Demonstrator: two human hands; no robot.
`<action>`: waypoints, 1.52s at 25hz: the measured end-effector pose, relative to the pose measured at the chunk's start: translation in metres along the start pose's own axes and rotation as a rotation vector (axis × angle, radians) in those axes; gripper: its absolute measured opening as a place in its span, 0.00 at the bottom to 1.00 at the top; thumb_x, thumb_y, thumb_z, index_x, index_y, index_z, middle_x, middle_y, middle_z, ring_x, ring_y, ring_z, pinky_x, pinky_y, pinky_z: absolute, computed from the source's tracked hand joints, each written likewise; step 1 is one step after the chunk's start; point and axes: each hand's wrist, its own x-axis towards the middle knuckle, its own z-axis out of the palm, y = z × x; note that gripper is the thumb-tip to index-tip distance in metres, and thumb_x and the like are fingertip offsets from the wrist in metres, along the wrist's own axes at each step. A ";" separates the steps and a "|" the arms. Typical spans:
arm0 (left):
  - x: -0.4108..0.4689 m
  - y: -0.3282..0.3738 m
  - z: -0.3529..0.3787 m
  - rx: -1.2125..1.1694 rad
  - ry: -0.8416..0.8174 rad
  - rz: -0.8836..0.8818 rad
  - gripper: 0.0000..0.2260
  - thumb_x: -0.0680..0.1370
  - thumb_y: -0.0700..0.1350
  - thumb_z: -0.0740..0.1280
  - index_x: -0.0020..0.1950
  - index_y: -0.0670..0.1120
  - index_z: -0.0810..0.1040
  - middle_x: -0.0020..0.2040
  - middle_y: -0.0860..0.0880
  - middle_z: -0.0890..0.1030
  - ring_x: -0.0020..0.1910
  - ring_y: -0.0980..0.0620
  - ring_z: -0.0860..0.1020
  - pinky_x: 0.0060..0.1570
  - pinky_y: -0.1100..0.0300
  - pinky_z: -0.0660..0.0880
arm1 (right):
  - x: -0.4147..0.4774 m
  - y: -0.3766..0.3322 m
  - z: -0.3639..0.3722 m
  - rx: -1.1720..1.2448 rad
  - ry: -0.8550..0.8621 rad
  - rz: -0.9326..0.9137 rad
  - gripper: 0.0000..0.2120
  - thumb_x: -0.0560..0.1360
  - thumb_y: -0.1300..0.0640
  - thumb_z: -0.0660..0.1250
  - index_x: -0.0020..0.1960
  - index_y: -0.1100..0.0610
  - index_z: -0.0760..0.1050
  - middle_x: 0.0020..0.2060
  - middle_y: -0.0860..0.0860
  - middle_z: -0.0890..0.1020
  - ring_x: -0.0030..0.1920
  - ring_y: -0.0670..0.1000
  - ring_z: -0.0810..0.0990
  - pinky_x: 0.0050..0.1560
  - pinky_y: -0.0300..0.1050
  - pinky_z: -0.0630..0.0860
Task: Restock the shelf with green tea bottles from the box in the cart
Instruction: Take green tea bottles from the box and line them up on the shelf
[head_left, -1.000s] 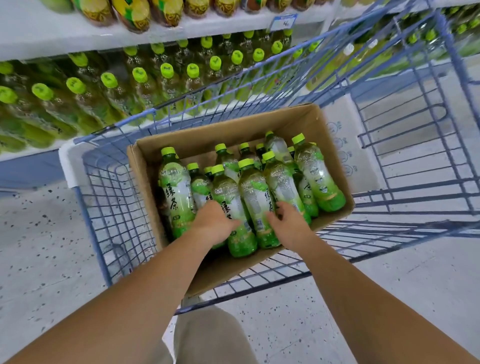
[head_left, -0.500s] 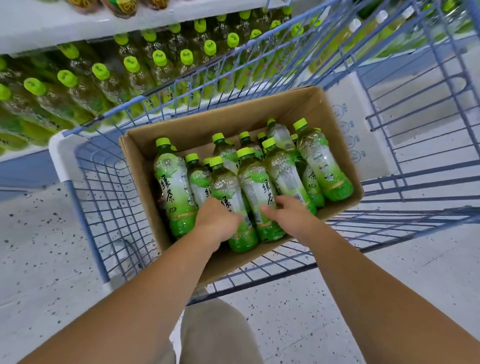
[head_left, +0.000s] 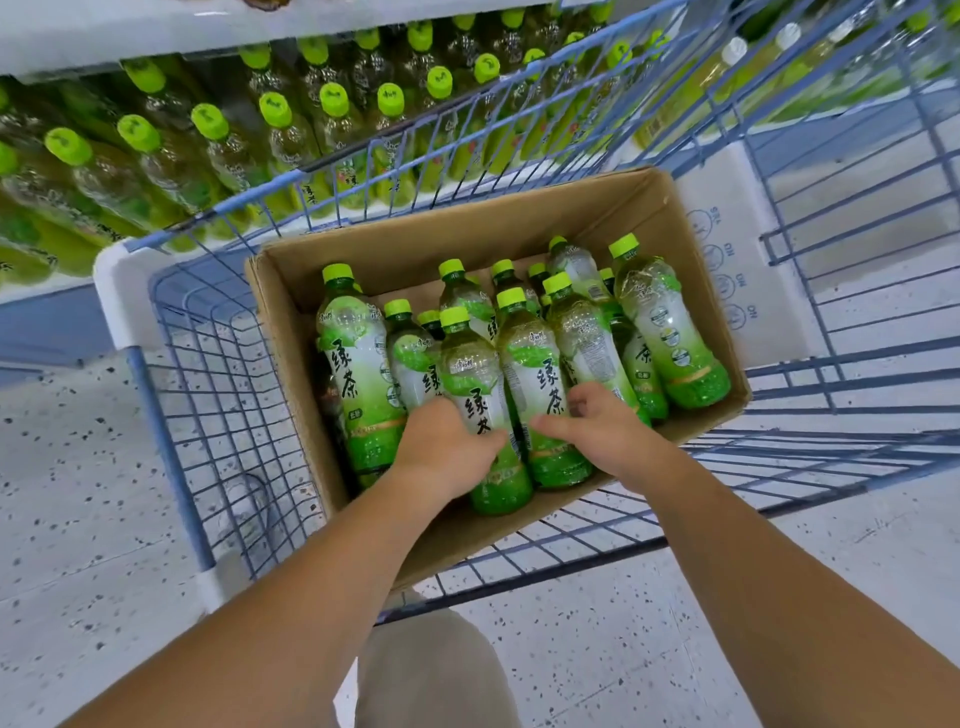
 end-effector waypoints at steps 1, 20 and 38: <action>-0.001 -0.003 0.002 -0.048 0.032 0.004 0.13 0.75 0.50 0.73 0.46 0.39 0.81 0.38 0.45 0.84 0.36 0.52 0.82 0.31 0.57 0.77 | 0.000 0.000 0.002 0.022 -0.017 -0.027 0.24 0.71 0.48 0.76 0.63 0.55 0.75 0.53 0.46 0.81 0.56 0.49 0.80 0.59 0.46 0.76; -0.044 -0.023 -0.102 -0.393 0.133 0.088 0.21 0.67 0.50 0.78 0.54 0.51 0.72 0.46 0.54 0.79 0.42 0.59 0.79 0.37 0.59 0.75 | -0.057 -0.067 0.061 0.281 0.223 -0.173 0.10 0.72 0.59 0.72 0.52 0.51 0.78 0.41 0.46 0.84 0.43 0.48 0.83 0.41 0.45 0.79; -0.075 -0.144 -0.432 -0.426 0.514 0.274 0.20 0.67 0.48 0.80 0.49 0.55 0.71 0.47 0.54 0.80 0.44 0.58 0.80 0.43 0.55 0.79 | -0.111 -0.328 0.286 0.259 0.183 -0.440 0.17 0.62 0.49 0.71 0.50 0.49 0.78 0.42 0.47 0.84 0.43 0.52 0.83 0.48 0.56 0.82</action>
